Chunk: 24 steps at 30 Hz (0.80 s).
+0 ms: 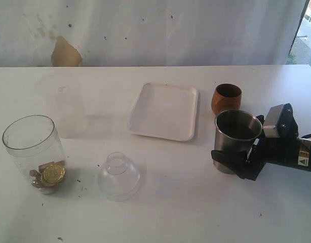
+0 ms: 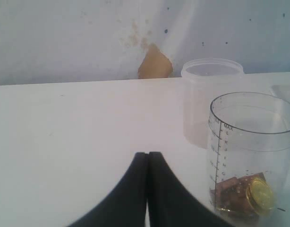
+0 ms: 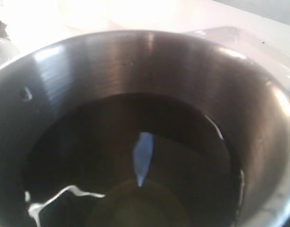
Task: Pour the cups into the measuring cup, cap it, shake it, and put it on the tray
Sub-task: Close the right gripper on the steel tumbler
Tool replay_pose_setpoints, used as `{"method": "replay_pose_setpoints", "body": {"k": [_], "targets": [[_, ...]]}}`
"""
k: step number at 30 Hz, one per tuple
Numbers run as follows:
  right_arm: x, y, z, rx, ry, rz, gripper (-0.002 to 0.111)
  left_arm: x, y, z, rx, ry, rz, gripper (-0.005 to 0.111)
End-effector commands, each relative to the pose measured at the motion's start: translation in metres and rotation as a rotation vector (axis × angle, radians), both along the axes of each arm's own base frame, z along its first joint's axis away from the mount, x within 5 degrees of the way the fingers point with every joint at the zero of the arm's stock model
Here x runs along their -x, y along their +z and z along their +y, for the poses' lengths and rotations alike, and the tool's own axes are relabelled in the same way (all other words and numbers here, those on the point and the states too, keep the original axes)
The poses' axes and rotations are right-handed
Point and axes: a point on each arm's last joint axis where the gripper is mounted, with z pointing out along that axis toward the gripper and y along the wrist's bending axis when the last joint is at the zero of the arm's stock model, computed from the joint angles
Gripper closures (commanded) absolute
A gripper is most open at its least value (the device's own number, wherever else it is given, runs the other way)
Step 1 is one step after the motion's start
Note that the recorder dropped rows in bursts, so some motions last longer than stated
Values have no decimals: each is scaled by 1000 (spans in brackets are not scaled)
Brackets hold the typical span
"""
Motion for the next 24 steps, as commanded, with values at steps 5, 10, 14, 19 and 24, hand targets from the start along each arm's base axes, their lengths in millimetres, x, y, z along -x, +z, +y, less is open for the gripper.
{"method": "replay_pose_setpoints", "body": {"k": [5,10,14,19,24], "targets": [[-1,2,1,-4,14,-18,27,0,1,0,7,-1,-10,107],[4,0,3,10,68,-11,59,0,1,0,7,-1,-10,107],[6,-1,5,18,98,-8,86,0,1,0,7,-1,-10,107],[7,-1,5,22,109,-6,108,0,1,0,7,-1,-10,107],[5,-1,4,17,90,-8,108,0,1,0,7,-1,-10,107]]}}
